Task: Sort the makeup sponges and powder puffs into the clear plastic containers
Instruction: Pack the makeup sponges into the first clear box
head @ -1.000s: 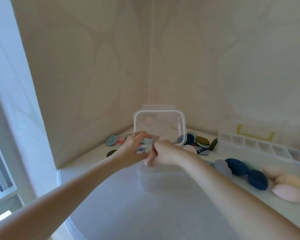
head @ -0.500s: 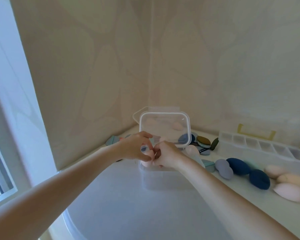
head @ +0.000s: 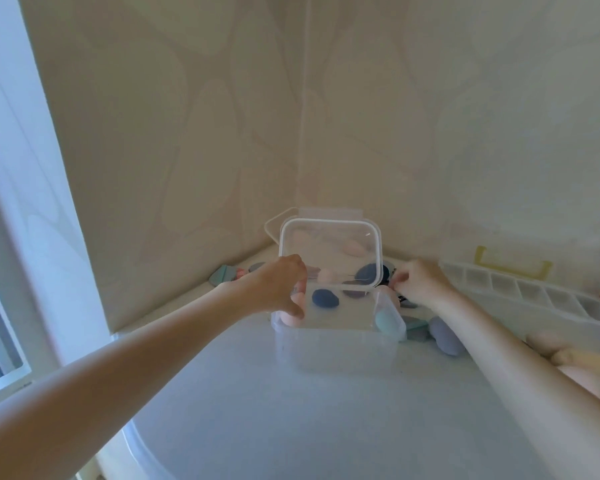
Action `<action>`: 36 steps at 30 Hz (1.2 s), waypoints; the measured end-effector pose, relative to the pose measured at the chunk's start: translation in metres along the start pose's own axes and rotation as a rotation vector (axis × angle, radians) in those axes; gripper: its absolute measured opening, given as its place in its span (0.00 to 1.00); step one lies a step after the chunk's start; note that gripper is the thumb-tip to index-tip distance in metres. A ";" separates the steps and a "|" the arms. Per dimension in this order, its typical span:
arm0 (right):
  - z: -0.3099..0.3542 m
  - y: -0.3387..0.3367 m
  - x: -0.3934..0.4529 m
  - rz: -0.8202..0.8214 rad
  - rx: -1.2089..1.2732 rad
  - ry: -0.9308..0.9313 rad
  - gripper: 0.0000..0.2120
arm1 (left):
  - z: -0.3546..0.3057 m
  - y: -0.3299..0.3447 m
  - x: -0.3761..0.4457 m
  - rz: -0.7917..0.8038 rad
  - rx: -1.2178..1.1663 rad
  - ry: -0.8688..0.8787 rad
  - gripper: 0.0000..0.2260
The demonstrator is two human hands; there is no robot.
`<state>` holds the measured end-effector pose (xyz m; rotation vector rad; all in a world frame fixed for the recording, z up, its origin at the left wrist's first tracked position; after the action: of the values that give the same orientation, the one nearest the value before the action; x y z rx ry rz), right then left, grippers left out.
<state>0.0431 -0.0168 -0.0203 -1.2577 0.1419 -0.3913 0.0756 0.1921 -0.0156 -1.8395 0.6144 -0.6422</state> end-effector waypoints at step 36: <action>0.107 0.048 -0.061 0.152 -0.087 -0.346 0.12 | -0.012 0.004 -0.009 -0.043 0.209 -0.045 0.15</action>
<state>0.0304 0.1140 -0.0390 -1.3721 -0.0412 -0.0338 0.0605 0.1882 -0.0169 -1.6710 0.4611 -0.6663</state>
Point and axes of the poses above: each hand's wrist, its own x-axis towards the middle knuckle, its own y-axis out of the palm, z = x × y, the point moved 8 cm from there along x, towards the middle knuckle, and after that the axes turned 8 degrees about -x, right-handed, at the moved point
